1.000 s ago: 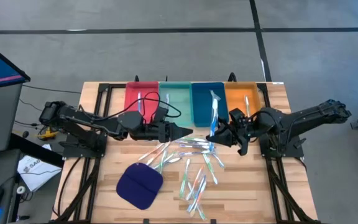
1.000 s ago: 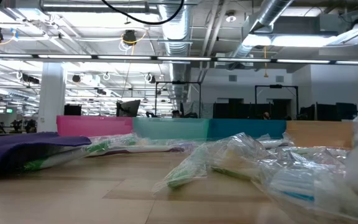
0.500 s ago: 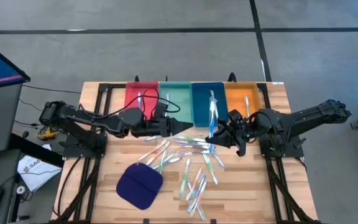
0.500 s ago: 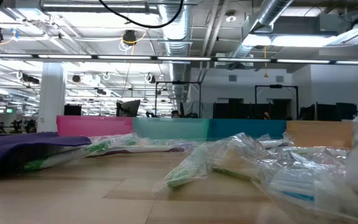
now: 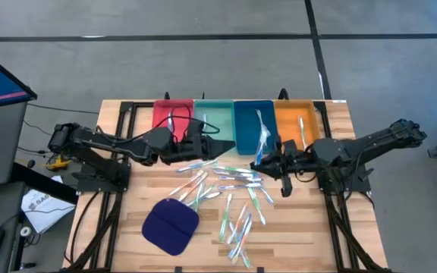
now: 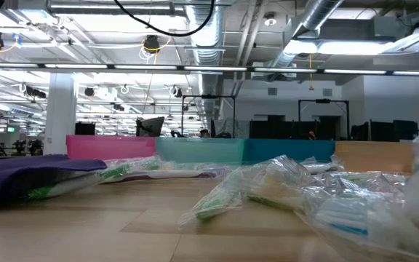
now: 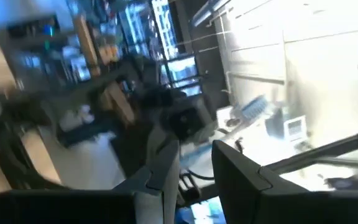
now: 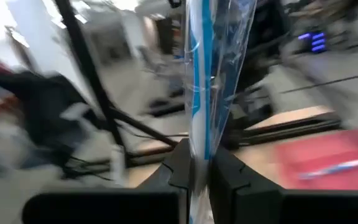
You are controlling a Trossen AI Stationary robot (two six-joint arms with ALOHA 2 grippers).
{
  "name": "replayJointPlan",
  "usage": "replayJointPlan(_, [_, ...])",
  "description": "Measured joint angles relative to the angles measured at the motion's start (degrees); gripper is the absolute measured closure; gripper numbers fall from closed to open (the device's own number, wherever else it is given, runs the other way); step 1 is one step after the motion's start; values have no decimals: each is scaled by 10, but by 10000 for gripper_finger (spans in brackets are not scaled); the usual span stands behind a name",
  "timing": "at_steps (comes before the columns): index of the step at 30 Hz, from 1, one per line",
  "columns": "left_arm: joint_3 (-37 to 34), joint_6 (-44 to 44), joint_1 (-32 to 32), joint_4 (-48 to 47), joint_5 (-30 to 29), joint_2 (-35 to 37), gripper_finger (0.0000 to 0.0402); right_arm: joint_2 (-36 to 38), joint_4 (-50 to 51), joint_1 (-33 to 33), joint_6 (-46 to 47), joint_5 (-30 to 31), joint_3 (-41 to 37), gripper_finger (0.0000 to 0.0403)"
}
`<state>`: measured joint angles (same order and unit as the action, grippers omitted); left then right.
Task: Pick & Place Toothbrushes
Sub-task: Put the blue toothbrush into the red bin
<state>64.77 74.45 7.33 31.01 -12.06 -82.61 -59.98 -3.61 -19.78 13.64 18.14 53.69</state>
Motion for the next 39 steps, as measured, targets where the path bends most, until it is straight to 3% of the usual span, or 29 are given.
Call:
replayJointPlan(4, [0, 114, -7, 5, 47, 1, 312, -18, 119, -18, -94, 76, 80, 384])
replayJointPlan(9, [0, 192, -14, 22, 103, 1, 311, -57, 260, -37, -208, 131, 194, 384])
replayJointPlan(14, [0, 221, -23, 27, 226, 2, 311, -110, 404, -65, -295, 224, 280, 384])
replayJointPlan(17, [0, 263, -26, 26, 267, 2, 311, -148, 461, -82, -358, 278, 313, 384])
replayJointPlan(25, [0, 299, -53, -16, 338, 2, 311, -231, 473, -139, -466, 429, 358, 384])
replayJointPlan(30, [0, 275, -68, -55, 374, -4, 311, -256, 471, -156, -475, 438, 368, 384])
replayJointPlan(39, [0, 268, -54, -32, 406, -39, 311, -256, 473, -161, -452, 452, 368, 384])
